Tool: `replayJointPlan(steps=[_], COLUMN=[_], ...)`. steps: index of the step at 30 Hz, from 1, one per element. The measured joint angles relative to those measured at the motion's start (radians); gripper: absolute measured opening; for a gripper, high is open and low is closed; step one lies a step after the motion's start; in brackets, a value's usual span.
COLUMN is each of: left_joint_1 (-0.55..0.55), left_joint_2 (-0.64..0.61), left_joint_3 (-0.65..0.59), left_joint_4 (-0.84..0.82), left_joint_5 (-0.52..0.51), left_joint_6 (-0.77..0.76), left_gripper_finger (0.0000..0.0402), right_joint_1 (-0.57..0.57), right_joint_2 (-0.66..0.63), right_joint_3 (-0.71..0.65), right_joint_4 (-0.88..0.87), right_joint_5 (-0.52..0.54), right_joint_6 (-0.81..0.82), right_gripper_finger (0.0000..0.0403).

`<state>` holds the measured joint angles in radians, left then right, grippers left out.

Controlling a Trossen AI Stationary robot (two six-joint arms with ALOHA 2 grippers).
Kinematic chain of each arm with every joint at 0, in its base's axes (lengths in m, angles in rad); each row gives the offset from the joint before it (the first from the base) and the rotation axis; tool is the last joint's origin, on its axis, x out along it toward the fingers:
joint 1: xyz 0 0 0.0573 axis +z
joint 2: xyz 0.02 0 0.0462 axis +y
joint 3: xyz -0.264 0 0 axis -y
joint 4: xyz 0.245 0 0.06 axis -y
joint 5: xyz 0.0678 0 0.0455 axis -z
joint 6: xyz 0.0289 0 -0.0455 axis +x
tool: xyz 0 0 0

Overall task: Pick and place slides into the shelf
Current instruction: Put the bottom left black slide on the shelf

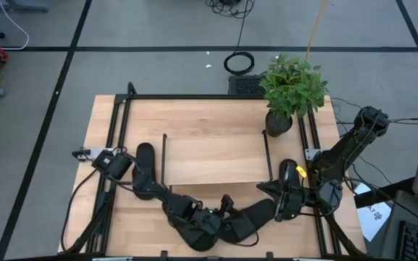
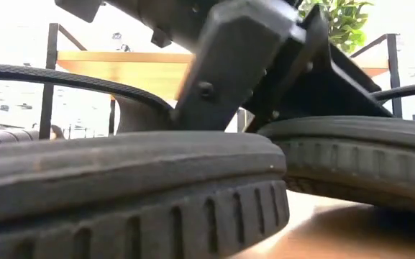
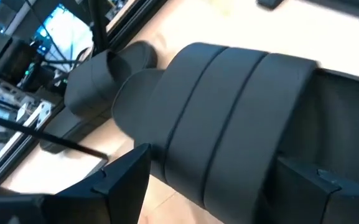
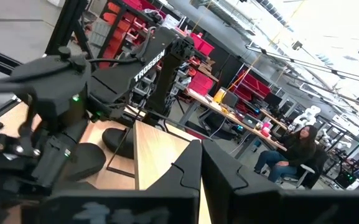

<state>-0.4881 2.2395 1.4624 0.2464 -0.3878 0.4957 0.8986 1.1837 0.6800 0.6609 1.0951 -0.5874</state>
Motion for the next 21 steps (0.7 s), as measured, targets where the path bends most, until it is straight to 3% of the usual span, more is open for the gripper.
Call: replayJointPlan(steps=[6,9,15,21], left_joint_1=[0.018,0.013,-0.017,-0.074], left_joint_2=[0.0,0.0,-0.002,-0.008], left_joint_3=[0.0,0.0,0.0,0.009], left_joint_4=[-0.009,-0.008,0.007,0.008], left_joint_5=[0.064,0.065,0.02,-0.106], left_joint_6=[-0.009,0.024,0.088,0.141], left_gripper_finger=[0.0265,0.0209,0.003,0.0006], right_joint_1=[0.0,0.0,0.0,0.0], right_joint_2=[0.0,0.0,0.0,0.0], right_joint_3=[0.0,0.0,0.0,0.0], right_joint_4=[0.0,0.0,0.0,0.0], right_joint_5=[0.0,0.0,0.0,0.0], right_joint_6=[0.0,0.0,0.0,0.0], right_gripper_finger=[0.0,0.0,0.0,0.0])
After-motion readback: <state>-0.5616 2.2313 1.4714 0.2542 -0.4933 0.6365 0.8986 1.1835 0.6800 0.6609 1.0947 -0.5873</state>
